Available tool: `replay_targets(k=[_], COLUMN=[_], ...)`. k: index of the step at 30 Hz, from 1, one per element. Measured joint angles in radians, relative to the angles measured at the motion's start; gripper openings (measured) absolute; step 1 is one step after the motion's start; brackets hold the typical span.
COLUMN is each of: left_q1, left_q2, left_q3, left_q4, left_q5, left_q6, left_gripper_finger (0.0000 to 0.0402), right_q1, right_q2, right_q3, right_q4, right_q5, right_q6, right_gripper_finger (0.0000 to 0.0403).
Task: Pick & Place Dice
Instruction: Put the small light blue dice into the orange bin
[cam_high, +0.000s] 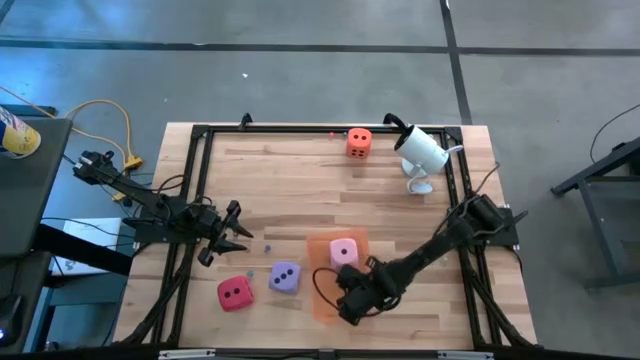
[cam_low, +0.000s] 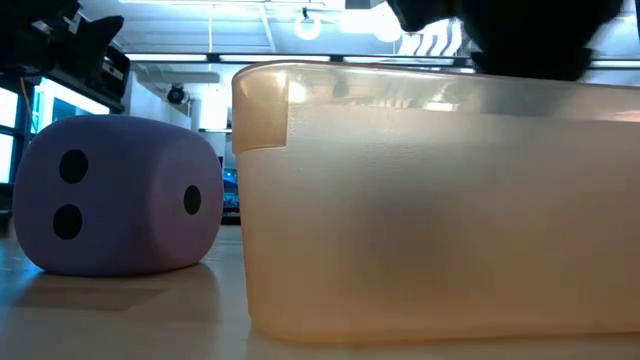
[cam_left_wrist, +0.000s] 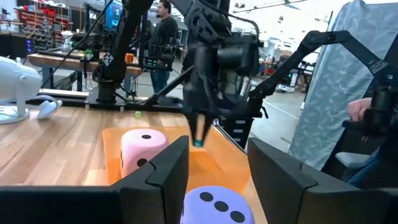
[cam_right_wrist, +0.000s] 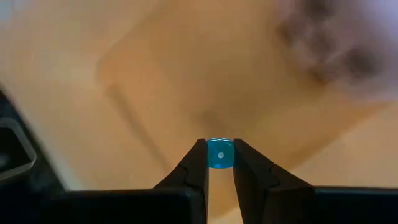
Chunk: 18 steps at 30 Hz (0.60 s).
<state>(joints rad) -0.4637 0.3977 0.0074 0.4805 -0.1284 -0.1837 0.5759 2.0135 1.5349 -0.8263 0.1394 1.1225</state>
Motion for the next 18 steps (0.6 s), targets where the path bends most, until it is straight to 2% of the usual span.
replay_targets(k=[3,10,14,18], left_q1=[0.000,0.000,0.000,0.000], left_q2=[0.000,0.000,0.000,0.000], left_q3=[0.000,0.000,0.000,0.000], left_q4=[0.000,-0.001,-0.001,-0.001], left_q5=[0.000,0.000,0.000,0.000], left_q6=[0.000,-0.003,0.018,0.038], left_gripper_finger=[0.0160,0.0160,0.0160,0.0160], right_q1=[0.002,0.000,-0.002,0.005], right_q2=[0.004,0.005,0.005,0.005], right_q3=[0.001,0.001,0.001,0.001], right_q4=[0.021,0.026,0.053,0.075], right_q5=[-0.009,0.011,0.012,0.068], right_q6=[0.000,0.029,0.037,0.036], right_gripper_finger=[0.0036,0.0075,0.0083,0.0084])
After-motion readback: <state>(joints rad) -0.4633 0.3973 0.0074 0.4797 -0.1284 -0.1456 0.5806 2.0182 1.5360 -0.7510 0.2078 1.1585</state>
